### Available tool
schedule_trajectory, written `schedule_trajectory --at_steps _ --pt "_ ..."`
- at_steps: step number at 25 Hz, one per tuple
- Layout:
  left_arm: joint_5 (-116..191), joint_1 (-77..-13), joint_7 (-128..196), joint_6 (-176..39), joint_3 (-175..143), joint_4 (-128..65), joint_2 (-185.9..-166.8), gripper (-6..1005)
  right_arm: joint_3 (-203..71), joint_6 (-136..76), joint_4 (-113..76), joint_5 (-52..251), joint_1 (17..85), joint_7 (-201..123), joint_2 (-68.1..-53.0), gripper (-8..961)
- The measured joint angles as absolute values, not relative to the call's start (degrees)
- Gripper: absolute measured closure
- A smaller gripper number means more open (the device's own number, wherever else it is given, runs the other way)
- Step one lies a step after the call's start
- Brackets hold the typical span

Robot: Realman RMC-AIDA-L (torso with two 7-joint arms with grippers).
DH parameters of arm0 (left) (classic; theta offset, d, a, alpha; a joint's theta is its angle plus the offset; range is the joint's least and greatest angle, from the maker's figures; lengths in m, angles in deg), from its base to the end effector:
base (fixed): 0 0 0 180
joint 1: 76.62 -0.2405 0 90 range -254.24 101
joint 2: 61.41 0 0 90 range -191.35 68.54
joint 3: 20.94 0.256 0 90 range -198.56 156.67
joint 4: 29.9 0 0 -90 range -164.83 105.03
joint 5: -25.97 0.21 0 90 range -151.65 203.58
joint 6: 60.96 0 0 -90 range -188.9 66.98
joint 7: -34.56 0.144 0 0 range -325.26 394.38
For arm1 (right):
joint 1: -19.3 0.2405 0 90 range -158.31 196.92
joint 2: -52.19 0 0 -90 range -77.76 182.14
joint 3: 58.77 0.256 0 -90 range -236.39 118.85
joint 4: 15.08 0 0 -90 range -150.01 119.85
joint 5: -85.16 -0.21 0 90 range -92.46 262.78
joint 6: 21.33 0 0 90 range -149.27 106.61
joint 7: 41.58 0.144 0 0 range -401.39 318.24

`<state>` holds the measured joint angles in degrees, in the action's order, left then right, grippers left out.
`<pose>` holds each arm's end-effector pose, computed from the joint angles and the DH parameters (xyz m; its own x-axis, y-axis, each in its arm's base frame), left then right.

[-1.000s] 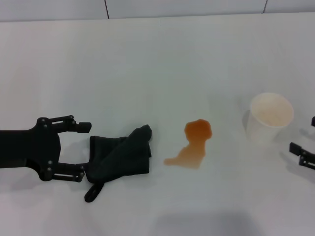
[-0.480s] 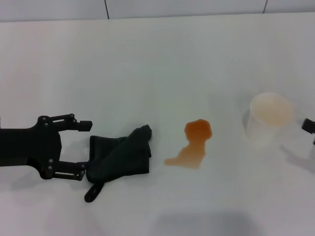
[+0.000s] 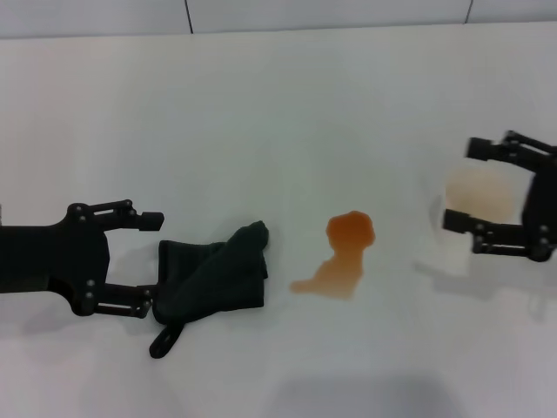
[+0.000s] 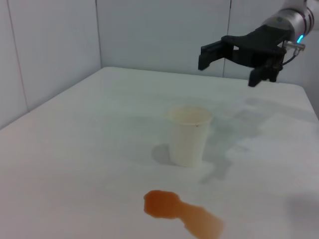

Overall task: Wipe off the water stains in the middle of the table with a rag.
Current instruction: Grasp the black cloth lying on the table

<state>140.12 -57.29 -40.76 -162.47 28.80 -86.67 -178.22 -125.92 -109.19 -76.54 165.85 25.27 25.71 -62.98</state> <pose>-0.2733 0.2811 0.0400 0.9329 0.1446 0.3298 0.1991 -0.9702 -0.1380 0.2573 0.2680 0.0485 0.8229 0.0488 -0.5661 -0.2087 -0.9007 -0.3810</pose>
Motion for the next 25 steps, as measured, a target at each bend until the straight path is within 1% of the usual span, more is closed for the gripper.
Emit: schedule_trajectory --at_steps 5,14,25 --pt "140.15 -57.23 -40.76 -162.47 28.71 -86.68 -178.22 109 -128.46 -107.28 -82.69 172.32 27.29 32.58 -62.98 81" --pt "140.22 -57.31 -40.79 -162.47 28.71 -86.68 -178.22 109 -134.66 -102.66 -94.22 184.08 28.16 44.28 -63.01 81" --pt "140.23 -57.34 -41.48 -162.47 28.72 -86.68 -177.71 110 -137.54 -100.82 -99.28 191.08 29.89 51.24 -62.94 81"
